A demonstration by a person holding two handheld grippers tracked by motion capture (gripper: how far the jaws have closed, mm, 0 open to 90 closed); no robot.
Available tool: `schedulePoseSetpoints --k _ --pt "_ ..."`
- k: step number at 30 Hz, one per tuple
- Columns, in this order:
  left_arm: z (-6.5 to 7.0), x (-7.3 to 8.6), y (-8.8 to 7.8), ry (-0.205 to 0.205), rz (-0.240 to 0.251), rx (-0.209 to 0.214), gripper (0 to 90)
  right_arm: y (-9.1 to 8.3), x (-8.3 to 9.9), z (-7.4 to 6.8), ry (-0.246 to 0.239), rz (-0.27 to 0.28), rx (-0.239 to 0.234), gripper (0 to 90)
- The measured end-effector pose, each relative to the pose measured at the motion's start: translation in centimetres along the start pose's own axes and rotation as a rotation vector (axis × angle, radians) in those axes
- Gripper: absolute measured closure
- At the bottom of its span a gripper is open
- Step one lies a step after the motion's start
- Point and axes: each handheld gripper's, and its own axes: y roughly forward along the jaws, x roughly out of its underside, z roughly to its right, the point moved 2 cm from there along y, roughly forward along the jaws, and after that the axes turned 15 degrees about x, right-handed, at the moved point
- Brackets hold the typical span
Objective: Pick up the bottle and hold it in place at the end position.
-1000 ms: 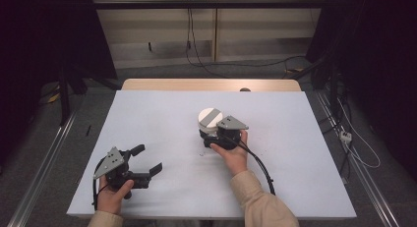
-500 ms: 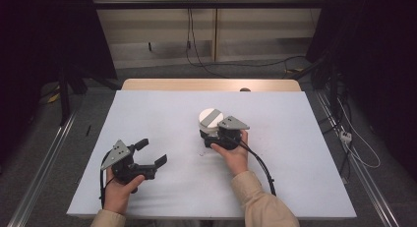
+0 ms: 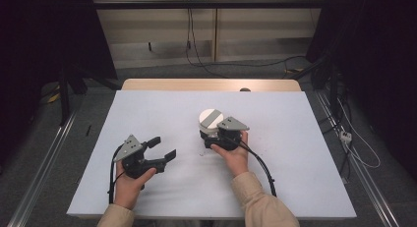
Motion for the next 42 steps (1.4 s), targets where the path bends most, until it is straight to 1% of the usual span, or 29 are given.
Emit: schedulePoseSetpoints --k 2,3,4,5,6,7,8,9,10,12,13,15,16,17,19,20,22,23,25,26,28,31,35,42 --pt "0.1 -0.2 0.4 0.007 -0.012 0.002 22.7 0.0 0.0 0.0 0.001 -0.001 -0.001 19.3" --pt "0.2 -0.2 0.6 0.001 -0.014 0.008 25.9 0.0 0.0 0.0 0.002 -0.002 0.0 19.4" --pt "0.2 -0.3 1.0 -0.017 -0.01 0.016 29.3 0.0 0.0 0.0 0.002 -0.002 0.0 19.4" --pt "0.2 -0.3 1.0 -0.017 -0.01 0.016 32.4 0.0 0.0 0.0 0.002 -0.002 0.0 19.4" --pt "0.2 -0.4 1.2 -0.026 -0.009 0.021 34.4 0.0 0.0 0.0 0.003 -0.001 0.001 19.4" --pt "0.1 -0.5 1.4 -0.034 -0.012 0.022 34.4 0.0 0.0 0.0 0.003 -0.001 0.001 19.4" --pt "0.1 -0.5 1.7 -0.044 -0.017 0.021 41.9 0.0 0.0 0.0 0.003 -0.002 0.0 19.4" --pt "0.0 -0.6 1.9 -0.047 -0.022 0.024 45.6 0.0 0.0 0.0 0.002 -0.003 0.0 19.4" --pt "0.0 -0.7 2.2 -0.05 -0.024 0.027 47.9 0.0 0.0 0.0 0.002 -0.004 -0.001 19.3" --pt "-0.2 -0.8 2.6 -0.058 -0.033 0.02 53.0 0.0 0.0 0.0 0.002 -0.005 -0.001 19.4" --pt "-0.3 -0.8 2.8 -0.063 -0.036 0.022 53.0 0.0 0.0 0.0 0.002 -0.005 -0.001 19.4" --pt "-0.5 -0.8 3.2 -0.073 -0.05 0.016 59.0 0.0 0.0 0.0 0.002 -0.006 -0.001 19.4" --pt "-0.6 -0.8 3.3 -0.079 -0.049 0.019 61.4 0.0 0.0 0.0 0.004 -0.009 0.0 19.4" --pt "-0.7 -0.9 3.6 -0.076 -0.065 0.028 65.0 0.0 0.0 0.0 0.003 -0.009 0.0 19.4" --pt "-0.7 -0.9 3.7 -0.07 -0.071 0.025 67.8 -0.1 0.0 0.0 0.003 -0.009 0.0 19.4" --pt "-0.7 -1.0 3.8 -0.069 -0.075 0.036 67.8 -0.1 0.0 0.0 0.003 -0.009 0.0 19.4" --pt "-0.7 -1.1 4.0 -0.063 -0.086 0.031 72.0 0.0 0.0 0.0 0.002 -0.006 -0.001 19.4" --pt "-0.7 -1.1 4.2 -0.065 -0.088 0.034 72.0 0.0 0.0 0.0 0.002 -0.006 -0.001 19.4" --pt "-0.8 -1.2 4.3 -0.056 -0.099 0.035 76.2 0.0 0.0 0.0 0.001 -0.006 0.0 19.3" --pt "-0.8 -1.3 4.5 -0.057 -0.1 0.042 76.2 0.0 0.0 0.0 0.001 -0.006 0.0 19.3" --pt "-0.7 -1.5 4.7 -0.049 -0.11 0.042 80.0 0.0 0.0 0.0 0.001 -0.007 0.0 19.4" --pt "-0.6 -1.8 5.2 -0.044 -0.119 0.058 81.5 0.0 0.0 0.0 -0.001 -0.007 0.001 19.4" --pt "-0.5 -2.2 5.8 -0.041 -0.122 0.057 85.9 -0.1 0.0 0.0 0.0 -0.008 0.002 19.4" --pt "-0.3 -2.8 6.6 -0.033 -0.136 0.067 89.9 -0.1 0.0 0.0 0.0 -0.01 0.005 19.4"
